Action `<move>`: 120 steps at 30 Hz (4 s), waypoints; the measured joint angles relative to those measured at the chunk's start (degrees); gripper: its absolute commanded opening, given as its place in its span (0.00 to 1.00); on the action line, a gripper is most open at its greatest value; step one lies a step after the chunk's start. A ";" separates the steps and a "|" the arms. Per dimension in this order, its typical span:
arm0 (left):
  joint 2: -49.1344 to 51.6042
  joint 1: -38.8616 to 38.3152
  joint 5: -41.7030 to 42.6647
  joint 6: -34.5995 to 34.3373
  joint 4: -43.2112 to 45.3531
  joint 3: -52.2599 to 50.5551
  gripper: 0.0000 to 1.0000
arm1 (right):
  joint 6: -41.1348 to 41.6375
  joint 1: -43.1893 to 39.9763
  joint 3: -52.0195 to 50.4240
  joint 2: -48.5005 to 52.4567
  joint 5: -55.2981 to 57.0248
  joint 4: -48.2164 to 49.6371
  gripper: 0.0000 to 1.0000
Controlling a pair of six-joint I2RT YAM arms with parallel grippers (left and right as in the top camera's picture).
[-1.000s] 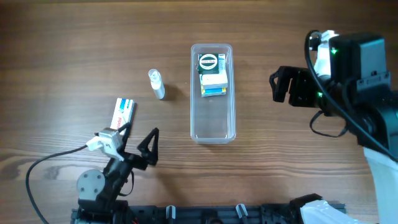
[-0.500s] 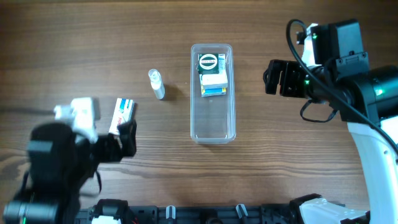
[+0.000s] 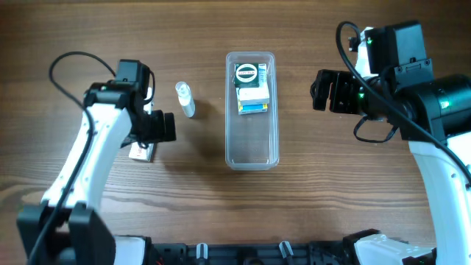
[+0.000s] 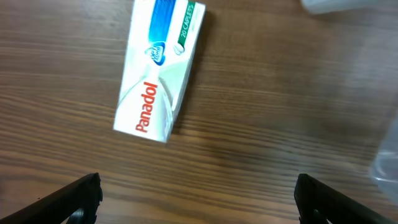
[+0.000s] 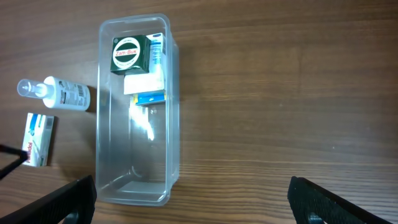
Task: Pack container
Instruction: 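Lower the left gripper and grasp the white Panadol box, then carry the Panadol box into the container and release it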
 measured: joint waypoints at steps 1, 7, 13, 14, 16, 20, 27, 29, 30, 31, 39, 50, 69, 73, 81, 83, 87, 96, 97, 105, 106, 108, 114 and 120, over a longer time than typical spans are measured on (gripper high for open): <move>1.44 0.00 0.00 0.00 0.44 0.00 1.00 | 0.02 0.00 0.00 0.00 0.00 0.00 1.00; 4.96 0.00 -0.04 0.00 5.01 0.00 1.00 | 0.00 0.00 0.00 0.00 0.00 0.00 1.00; 5.01 2.08 0.26 -0.02 6.29 0.00 1.00 | 0.00 0.00 0.00 0.00 0.00 0.00 1.00; 5.01 3.10 0.48 0.00 6.29 0.00 1.00 | 0.00 0.00 0.00 0.00 0.00 0.00 1.00; 5.01 5.84 1.95 0.55 6.73 -0.22 1.00 | 0.00 0.00 0.00 0.00 0.00 0.00 1.00; 5.01 7.17 3.23 1.29 8.41 -1.62 1.00 | 0.00 0.00 0.00 0.00 0.00 0.00 1.00; 5.22 7.17 3.43 1.33 16.24 -7.08 1.00 | 0.00 0.00 0.00 0.00 0.00 0.00 1.00; 5.27 7.17 3.43 2.19 17.40 -8.44 1.00 | 0.02 0.00 0.00 0.00 0.00 0.00 1.00; 5.29 7.17 3.43 2.69 17.68 -8.83 1.00 | 0.00 0.00 0.00 0.00 0.00 0.00 1.00; 5.51 7.17 3.43 3.39 18.05 -9.07 0.99 | 0.00 0.00 0.00 0.00 0.00 0.00 1.00; 6.73 7.17 3.43 7.32 19.61 -9.18 0.96 | 0.00 0.00 0.00 0.00 0.00 0.00 1.00; 6.73 7.17 3.43 8.76 23.50 -12.90 0.98 | 0.00 0.00 0.00 0.00 0.00 0.00 1.00; 6.82 7.17 3.45 10.73 29.86 -17.07 0.85 | 0.00 0.00 0.00 0.00 0.00 0.00 1.00; 6.82 7.17 3.43 10.78 30.47 -17.07 0.69 | 0.00 0.00 0.00 0.00 0.00 0.00 1.00; 6.82 7.17 3.43 11.15 31.36 -17.07 0.49 | 0.00 0.00 0.00 0.00 0.00 0.00 1.00; 6.82 7.17 3.43 11.23 31.56 -17.07 0.52 | 0.00 0.00 0.00 0.00 -0.02 0.00 1.00; 6.82 7.17 3.52 11.13 31.61 -17.07 0.49 | 0.02 0.00 0.00 0.00 0.00 0.00 1.00; 6.82 7.17 3.91 8.72 31.50 -16.13 0.42 | 0.02 0.00 0.00 0.00 0.00 0.00 1.00; 6.73 7.17 3.98 8.24 31.36 -16.04 0.42 | 0.02 0.00 0.00 0.00 -0.02 0.00 1.00; -8.37 7.17 4.94 3.26 19.96 -7.02 0.41 | 0.00 0.00 0.00 0.00 -0.02 -0.02 1.00; -10.64 7.13 5.84 2.36 19.21 -6.34 0.41 | 0.00 0.00 0.00 0.00 0.00 0.00 1.00; -18.29 5.92 9.53 -0.66 18.84 -5.01 0.43 | 0.00 0.00 0.00 0.00 -0.02 0.02 1.00; -32.87 -10.93 13.70 -11.76 21.35 -4.48 0.42 | 0.02 0.00 0.00 0.02 0.00 -0.02 1.00; -25.49 -31.78 13.64 -19.19 35.17 -4.28 0.44 | 0.02 0.00 0.00 0.04 0.13 0.04 1.00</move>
